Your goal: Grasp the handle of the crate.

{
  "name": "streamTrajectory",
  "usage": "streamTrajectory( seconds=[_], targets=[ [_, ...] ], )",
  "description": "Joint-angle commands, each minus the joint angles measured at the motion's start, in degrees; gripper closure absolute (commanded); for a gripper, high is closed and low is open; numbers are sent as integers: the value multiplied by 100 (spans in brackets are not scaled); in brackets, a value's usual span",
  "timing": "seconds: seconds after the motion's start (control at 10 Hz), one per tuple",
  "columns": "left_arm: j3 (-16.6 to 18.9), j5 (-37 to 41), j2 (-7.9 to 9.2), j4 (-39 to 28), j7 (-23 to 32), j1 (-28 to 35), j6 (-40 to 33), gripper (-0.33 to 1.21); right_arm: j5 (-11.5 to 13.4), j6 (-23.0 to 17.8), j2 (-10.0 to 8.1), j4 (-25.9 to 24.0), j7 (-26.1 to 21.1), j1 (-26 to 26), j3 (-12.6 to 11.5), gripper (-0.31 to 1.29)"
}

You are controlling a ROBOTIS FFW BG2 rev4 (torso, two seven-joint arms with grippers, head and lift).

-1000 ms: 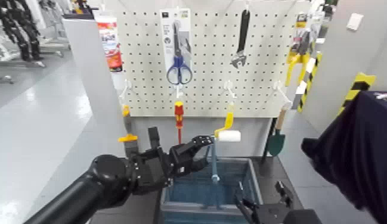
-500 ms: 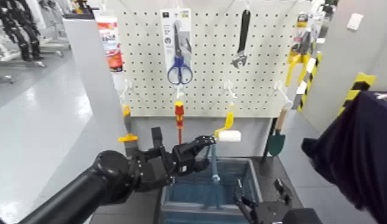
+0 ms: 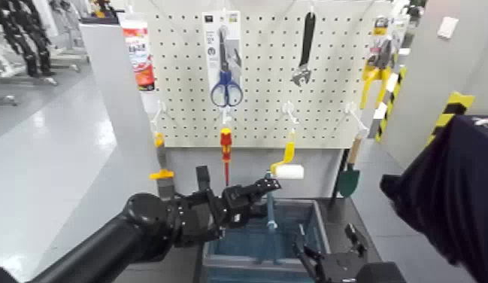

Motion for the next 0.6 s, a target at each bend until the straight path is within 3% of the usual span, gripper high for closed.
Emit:
streamTrajectory(
  seconds=[0.1,0.6],
  targets=[
    [3,13,-3,32,43,-1,-15,115,0,-32,9,18,-10,0,2,14],
    [20,13,-12,23,96,43,-94,119,0,-58,0,18,-10,17,-16,14]
  ],
)
